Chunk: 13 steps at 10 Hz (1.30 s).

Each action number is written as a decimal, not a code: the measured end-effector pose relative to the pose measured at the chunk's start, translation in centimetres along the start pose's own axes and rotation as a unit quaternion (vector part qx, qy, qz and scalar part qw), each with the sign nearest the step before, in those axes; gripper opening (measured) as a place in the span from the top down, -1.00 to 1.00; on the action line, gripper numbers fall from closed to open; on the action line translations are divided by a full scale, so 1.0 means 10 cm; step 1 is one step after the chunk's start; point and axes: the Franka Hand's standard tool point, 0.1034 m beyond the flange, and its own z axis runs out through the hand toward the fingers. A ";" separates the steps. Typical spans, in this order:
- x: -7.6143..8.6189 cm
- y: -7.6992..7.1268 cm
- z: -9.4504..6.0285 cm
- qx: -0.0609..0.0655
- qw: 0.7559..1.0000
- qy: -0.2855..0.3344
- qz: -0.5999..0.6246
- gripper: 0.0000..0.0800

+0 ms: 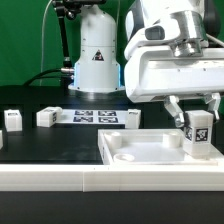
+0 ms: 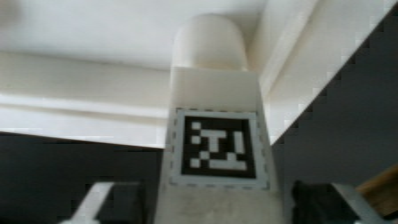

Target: Assemble one leg

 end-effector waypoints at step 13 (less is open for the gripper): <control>0.09 0.05 -0.10 0.002 1.000 -0.023 -0.007 -0.62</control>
Offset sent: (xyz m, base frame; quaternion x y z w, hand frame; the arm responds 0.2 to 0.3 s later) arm 0.0000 0.0000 0.0000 0.0000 0.0000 0.0000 1.0000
